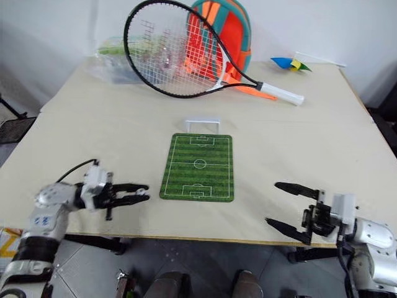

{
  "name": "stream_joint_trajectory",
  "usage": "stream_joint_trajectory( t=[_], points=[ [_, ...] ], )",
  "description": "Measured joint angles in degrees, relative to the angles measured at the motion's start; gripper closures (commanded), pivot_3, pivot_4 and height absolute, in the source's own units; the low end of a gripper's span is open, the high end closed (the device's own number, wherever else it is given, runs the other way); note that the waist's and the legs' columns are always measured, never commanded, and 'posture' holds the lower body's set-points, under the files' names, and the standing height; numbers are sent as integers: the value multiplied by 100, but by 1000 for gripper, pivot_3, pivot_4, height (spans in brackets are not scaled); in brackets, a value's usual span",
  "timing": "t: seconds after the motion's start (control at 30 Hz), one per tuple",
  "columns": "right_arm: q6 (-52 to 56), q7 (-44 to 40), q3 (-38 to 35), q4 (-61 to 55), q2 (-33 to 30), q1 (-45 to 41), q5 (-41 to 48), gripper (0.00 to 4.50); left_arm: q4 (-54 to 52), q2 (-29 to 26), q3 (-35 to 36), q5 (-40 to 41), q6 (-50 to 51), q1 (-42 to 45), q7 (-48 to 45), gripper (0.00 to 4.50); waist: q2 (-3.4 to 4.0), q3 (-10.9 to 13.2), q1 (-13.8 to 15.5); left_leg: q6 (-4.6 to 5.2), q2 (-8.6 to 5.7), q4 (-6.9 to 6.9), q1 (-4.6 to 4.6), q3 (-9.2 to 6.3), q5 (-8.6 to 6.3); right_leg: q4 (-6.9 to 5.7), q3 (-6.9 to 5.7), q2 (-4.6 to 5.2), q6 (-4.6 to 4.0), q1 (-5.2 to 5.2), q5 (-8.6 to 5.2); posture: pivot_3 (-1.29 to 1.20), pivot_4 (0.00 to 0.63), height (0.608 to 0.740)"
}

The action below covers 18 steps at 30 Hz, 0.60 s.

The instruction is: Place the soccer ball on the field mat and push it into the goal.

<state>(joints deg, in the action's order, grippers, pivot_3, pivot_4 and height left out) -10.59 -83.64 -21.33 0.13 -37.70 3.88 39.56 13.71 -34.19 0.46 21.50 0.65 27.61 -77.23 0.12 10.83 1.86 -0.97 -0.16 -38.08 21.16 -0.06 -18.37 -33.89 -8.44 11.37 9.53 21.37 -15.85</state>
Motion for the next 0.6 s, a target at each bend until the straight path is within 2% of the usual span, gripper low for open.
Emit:
stream_joint_trajectory(
  t=[0.07, 0.17, 0.3, 0.47, 0.6],
  points=[
    [-94, -166, -212, 26, -99, 175, 46, 0, -134, 271, -406, -269, 226, 427, 220, 3647, 1, -1, -18, 3, 0, 2, -4, 2, -2, 4, 1, -1, 1, -4, 1, 0, 150, 740],
    [-284, -353, -333, 91, -145, 412, 45, 0, -137, 621, -806, -501, 337, 589, 387, 3647, 2, -1, -63, 3, 1, 10, -5, 9, -2, 9, 3, -3, 1, -1, 1, 0, 150, 740],
    [-599, -386, -391, 307, -129, 460, -16, 0, 483, 1130, -1360, -1159, 27, 769, 872, 3647, 0, 0, -110, 4, 4, 9, -10, 23, -2, 8, 15, -6, 1, 4, 1, 0, 150, 740],
    [-687, -324, -343, 179, 39, 560, -22, 0, 806, 1275, -1428, -1444, -231, 791, 1279, 3647, -1, 0, -46, 7, 4, 6, -6, 23, -4, 10, 16, -5, 2, 5, 2, 0, 150, 740],
    [-685, -191, -318, 40, 76, 560, -30, 0, 855, 1102, -1383, -1466, -330, 750, 1238, 3647, 0, 0, -36, 9, 3, 2, -5, 24, -5, 10, 18, -4, 5, 5, 3, 0, 150, 740]
  ],
)
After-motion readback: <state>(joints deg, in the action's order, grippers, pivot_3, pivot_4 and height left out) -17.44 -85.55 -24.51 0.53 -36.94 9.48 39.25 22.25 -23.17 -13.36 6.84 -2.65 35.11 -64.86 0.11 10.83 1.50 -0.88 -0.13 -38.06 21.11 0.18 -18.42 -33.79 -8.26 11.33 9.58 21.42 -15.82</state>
